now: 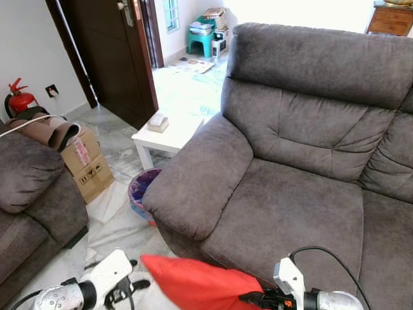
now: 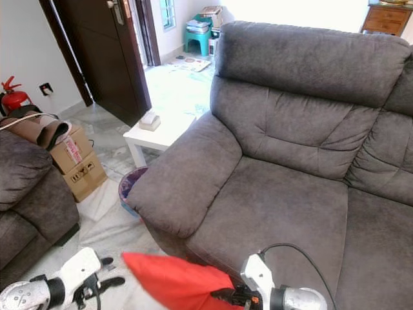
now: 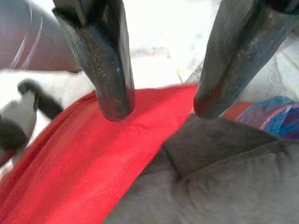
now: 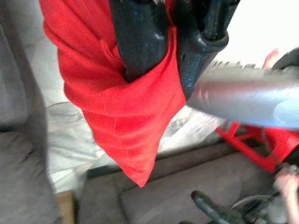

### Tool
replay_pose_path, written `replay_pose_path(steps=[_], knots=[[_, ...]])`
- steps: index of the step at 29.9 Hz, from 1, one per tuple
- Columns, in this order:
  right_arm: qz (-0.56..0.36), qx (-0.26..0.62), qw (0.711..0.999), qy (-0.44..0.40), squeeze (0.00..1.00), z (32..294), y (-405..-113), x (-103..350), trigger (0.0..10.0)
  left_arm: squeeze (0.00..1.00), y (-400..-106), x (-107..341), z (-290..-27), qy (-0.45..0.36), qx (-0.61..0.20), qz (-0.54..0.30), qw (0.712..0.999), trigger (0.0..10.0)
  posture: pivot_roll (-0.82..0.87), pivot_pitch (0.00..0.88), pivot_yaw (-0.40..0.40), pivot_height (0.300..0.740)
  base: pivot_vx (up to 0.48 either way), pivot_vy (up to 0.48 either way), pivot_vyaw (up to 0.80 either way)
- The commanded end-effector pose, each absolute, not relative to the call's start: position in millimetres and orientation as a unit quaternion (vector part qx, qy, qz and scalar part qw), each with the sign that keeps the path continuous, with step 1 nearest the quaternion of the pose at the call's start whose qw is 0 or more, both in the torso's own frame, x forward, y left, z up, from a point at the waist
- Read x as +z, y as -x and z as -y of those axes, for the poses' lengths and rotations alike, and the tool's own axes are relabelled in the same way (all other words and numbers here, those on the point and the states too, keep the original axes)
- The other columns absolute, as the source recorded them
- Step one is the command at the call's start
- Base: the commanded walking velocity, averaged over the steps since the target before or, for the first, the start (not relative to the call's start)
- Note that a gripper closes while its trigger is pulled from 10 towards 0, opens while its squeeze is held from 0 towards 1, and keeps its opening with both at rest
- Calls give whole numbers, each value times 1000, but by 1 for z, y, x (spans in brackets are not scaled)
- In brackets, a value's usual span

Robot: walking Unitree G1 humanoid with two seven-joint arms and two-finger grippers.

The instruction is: Move the pillow to the sofa from floor

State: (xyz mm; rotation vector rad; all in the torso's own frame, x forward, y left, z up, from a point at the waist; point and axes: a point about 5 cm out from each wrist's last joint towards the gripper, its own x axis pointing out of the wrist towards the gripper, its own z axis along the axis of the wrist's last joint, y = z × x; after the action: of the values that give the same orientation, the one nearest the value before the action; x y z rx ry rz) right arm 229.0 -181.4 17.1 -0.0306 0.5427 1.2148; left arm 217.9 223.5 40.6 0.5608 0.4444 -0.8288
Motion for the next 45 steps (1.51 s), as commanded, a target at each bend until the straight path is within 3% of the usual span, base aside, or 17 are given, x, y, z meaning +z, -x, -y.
replay_pose_path(steps=[1, 6, 8, 9, 10, 11, 18, 34, 37, 38, 39, 40, 45], knots=[[-214, 592, 776, 28, 0, 174, -235, 32, 10000, 0, -215, 38, -228, -288, -413, -223, 835, 10000, 84, 61, 35, 740, 0, 0, 0], [-218, 616, 756, 26, 0, 171, -233, 40, 10000, 0, -203, 29, -220, -306, -474, -230, 793, 10000, 84, 65, 30, 740, 0, 0, 0], [-218, 621, 752, 26, 0, 171, -232, 42, 10000, 0, -202, 28, -219, -306, -479, -224, 792, 10000, 82, 67, 30, 740, 0, 0, 0], [-217, 624, 750, 27, 0, 170, -232, 43, 10000, 357, -203, 29, -216, -293, -479, -215, 799, 10000, 80, 66, 29, 740, 0, 0, 0], [-217, 624, 750, 27, 0, 170, -232, 43, 10000, 357, -203, 29, -216, -293, -479, -215, 799, 10000, 80, 66, 29, 740, 0, 0, 0], [-216, 626, 749, 29, 0, 170, -232, 45, 10000, 1000, -206, 33, -211, -274, -483, -201, 807, 10000, 78, 67, 27, 740, 0, 0, 0], [-216, 631, 744, 36, 0, 171, -232, 48, 10000, 1000, -210, 42, -201, -270, -507, -174, 800, 10000, 79, 68, 28, 740, 0, 0, 0], [-189, 656, 730, 48, 0, 165, -228, 74, 10000, 1000, -204, 17, -206, -320, -548, -207, 745, 10000, 59, 71, 35, 740, 0, 0, 0], [-187, 658, 728, 48, 0, 165, -227, 77, 10000, 1000, -204, 11, -203, -321, -544, -205, 748, 10000, 55, 74, 32, 740, 0, 0, 0], [-186, 658, 728, 49, 0, 164, -227, 78, 10000, 851, -204, 9, -202, -321, -543, -205, 749, 10000, 52, 74, 32, 740, 0, 0, 0], [-185, 659, 728, 49, 0, 164, -227, 78, 10000, 82, -204, 8, -202, -322, -542, -206, 748, 10000, 52, 74, 32, 740, 0, 0, 0], [-184, 659, 728, 51, 0, 163, -227, 80, 10000, 0, -204, 6, -200, -323, -543, -207, 747, 10000, 47, 75, 31, 740, 0, 0, 0], [-180, 665, 723, 57, 0, 161, -226, 85, 10000, 0, -203, 1, -198, -345, -548, -200, 735, 10000, 49, 75, 30, 740, 0, 0, 0]])
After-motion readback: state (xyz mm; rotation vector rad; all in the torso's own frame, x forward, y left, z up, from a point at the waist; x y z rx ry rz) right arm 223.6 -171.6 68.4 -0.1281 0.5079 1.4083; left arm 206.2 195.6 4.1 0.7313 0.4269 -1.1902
